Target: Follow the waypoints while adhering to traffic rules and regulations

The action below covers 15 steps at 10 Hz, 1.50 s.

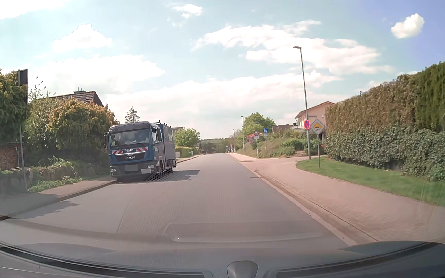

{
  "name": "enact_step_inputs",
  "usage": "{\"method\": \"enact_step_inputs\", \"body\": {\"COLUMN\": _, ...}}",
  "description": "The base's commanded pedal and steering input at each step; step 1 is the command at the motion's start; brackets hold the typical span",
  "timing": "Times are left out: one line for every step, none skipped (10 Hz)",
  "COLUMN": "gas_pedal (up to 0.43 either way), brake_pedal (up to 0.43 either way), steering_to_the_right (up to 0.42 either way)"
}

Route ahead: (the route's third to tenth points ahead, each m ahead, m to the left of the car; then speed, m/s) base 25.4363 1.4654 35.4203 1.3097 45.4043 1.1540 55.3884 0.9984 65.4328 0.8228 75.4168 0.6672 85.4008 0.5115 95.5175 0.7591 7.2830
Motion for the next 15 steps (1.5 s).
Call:
{"method": "enact_step_inputs", "body": {"gas_pedal": 0.028, "brake_pedal": 0.000, "steering_to_the_right": -0.009}}
{"method": "enact_step_inputs", "body": {"gas_pedal": 0.028, "brake_pedal": 0.000, "steering_to_the_right": -0.009}}
{"method": "enact_step_inputs", "body": {"gas_pedal": 0.028, "brake_pedal": 0.000, "steering_to_the_right": -0.008}}
{"method": "enact_step_inputs", "body": {"gas_pedal": 0.028, "brake_pedal": 0.000, "steering_to_the_right": -0.008}}
{"method": "enact_step_inputs", "body": {"gas_pedal": 0.028, "brake_pedal": 0.000, "steering_to_the_right": -0.008}}
{"method": "enact_step_inputs", "body": {"gas_pedal": 0.028, "brake_pedal": 0.000, "steering_to_the_right": -0.007}}
{"method": "enact_step_inputs", "body": {"gas_pedal": 0.028, "brake_pedal": 0.000, "steering_to_the_right": -0.005}}
{"method": "enact_step_inputs", "body": {"gas_pedal": 0.028, "brake_pedal": 0.000, "steering_to_the_right": -0.004}}
{"method": "enact_step_inputs", "body": {"gas_pedal": 0.028, "brake_pedal": 0.000, "steering_to_the_right": -0.004}}
{"method": "enact_step_inputs", "body": {"gas_pedal": 0.028, "brake_pedal": 0.000, "steering_to_the_right": -0.004}}
{"method": "enact_step_inputs", "body": {"gas_pedal": 0.028, "brake_pedal": 0.000, "steering_to_the_right": -0.004}}
{"method": "enact_step_inputs", "body": {"gas_pedal": 0.028, "brake_pedal": 0.000, "steering_to_the_right": -0.004}}
{"method": "enact_step_inputs", "body": {"gas_pedal": 0.028, "brake_pedal": 0.000, "steering_to_the_right": -0.004}}
{"method": "enact_step_inputs", "body": {"gas_pedal": 0.028, "brake_pedal": 0.000, "steering_to_the_right": -0.004}}
{"method": "enact_step_inputs", "body": {"gas_pedal": 0.028, "brake_pedal": 0.000, "steering_to_the_right": -0.004}}
